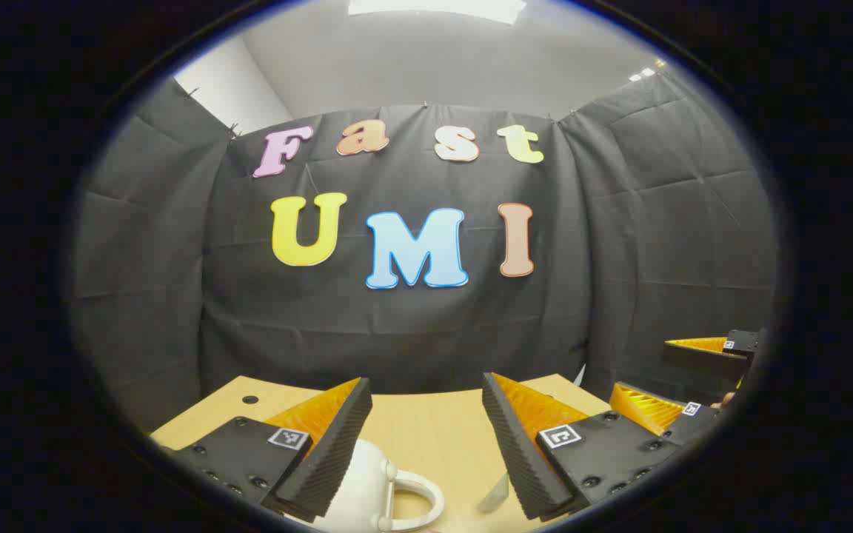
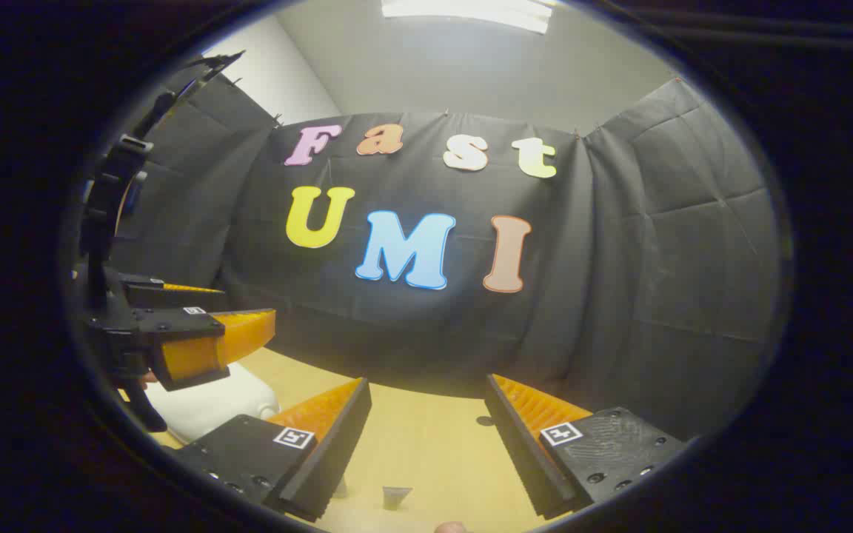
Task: First open the suitcase, pack the skin care products into it, and then close the suitcase.
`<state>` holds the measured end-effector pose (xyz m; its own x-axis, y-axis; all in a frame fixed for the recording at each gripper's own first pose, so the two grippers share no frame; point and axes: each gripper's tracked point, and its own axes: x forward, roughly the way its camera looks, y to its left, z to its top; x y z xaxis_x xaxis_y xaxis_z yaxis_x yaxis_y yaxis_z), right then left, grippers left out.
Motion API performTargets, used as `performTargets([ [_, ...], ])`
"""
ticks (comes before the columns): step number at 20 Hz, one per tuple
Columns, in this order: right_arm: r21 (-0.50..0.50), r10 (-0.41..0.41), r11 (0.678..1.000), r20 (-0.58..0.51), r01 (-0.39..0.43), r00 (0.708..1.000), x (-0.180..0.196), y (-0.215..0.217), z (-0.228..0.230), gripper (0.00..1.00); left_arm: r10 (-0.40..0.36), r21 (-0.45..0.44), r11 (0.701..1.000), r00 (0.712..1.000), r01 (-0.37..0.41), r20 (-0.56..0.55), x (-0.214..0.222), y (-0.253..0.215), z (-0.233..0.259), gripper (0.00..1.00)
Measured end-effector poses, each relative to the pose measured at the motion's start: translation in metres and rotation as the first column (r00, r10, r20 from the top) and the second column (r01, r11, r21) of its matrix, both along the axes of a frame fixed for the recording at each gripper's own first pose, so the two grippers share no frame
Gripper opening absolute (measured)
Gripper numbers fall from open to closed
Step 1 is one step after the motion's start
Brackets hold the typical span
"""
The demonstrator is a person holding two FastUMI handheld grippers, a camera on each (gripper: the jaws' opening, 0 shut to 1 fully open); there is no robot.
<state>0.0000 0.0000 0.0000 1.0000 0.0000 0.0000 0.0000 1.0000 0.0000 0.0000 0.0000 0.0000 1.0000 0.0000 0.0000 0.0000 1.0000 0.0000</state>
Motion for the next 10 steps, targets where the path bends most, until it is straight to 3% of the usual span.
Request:
performTargets([
  [4,-0.009,-0.016,1.0,0.01,0.016,1.0,-0.001,-0.003,0.005,0.94,-0.021,-0.052,0.998,1.0,0.02,-0.015,0.006,0.002,-0.003,0.96],
  [10,0.005,-0.01,1.0,-0.022,0.011,1.0,0.003,-0.002,-0.002,0.94,0.03,-0.071,0.997,0.997,-0.035,-0.068,0.011,0.026,-0.02,0.99],
])
